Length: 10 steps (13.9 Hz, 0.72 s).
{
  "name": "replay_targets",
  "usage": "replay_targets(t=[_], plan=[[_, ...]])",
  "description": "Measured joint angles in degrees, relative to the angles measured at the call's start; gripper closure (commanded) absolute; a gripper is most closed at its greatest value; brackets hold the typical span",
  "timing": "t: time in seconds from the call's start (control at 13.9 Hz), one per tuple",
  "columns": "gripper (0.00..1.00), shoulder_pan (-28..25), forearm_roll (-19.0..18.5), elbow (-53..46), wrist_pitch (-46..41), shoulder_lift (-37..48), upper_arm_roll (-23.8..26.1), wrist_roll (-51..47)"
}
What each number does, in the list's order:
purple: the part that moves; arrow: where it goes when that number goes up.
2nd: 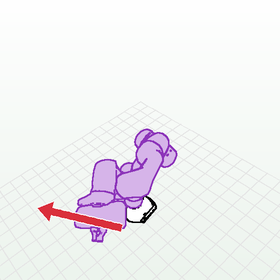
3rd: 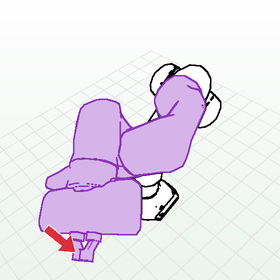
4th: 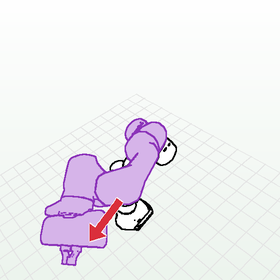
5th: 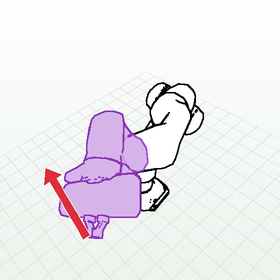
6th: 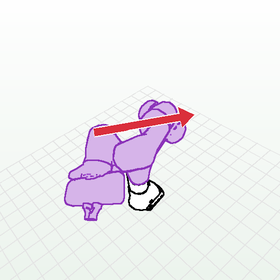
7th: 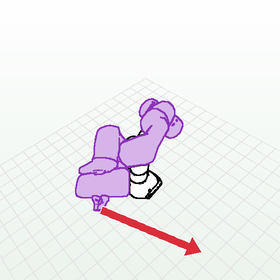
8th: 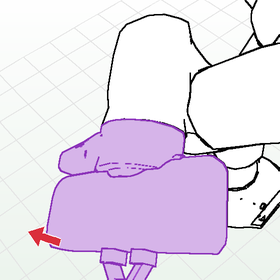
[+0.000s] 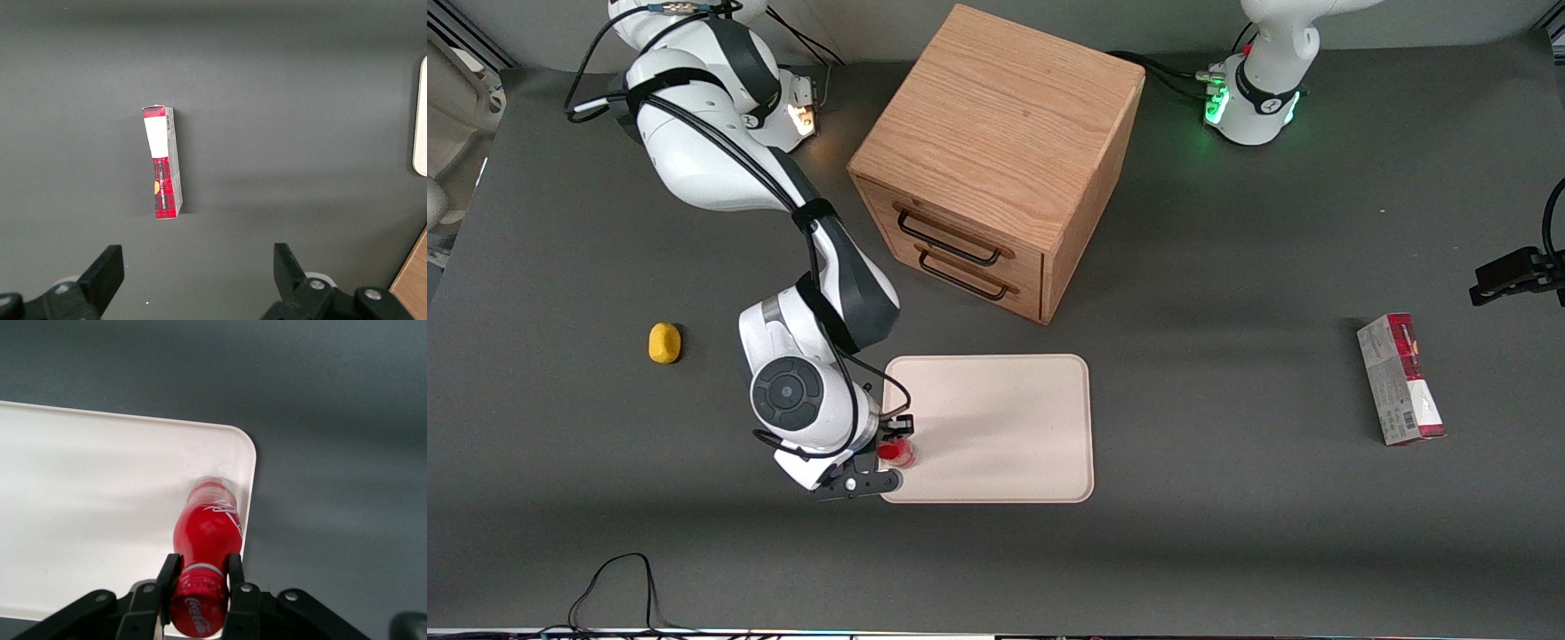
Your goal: Place coke bottle on tray
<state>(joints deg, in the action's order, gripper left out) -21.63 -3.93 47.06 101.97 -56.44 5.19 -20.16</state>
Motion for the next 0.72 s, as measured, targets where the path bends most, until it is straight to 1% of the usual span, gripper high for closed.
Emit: replay_targets(t=[0.07, 0.14, 0.22, 0.57, 0.72], plan=[[0.70, 0.0, 0.0, 0.0, 0.1, 0.0, 0.0, 0.0], [0.01, 0.0, 0.0, 0.0, 0.1, -0.1, 0.0, 0.0], [0.00, 0.0, 0.0, 0.0, 0.2, -0.1, 0.0, 0.0], [0.00, 0.0, 0.0, -0.5, 0.3, 0.0, 0.0, 0.0], [0.00, 0.0, 0.0, -0.9, -1.3, 0.8, 0.0, 0.0]])
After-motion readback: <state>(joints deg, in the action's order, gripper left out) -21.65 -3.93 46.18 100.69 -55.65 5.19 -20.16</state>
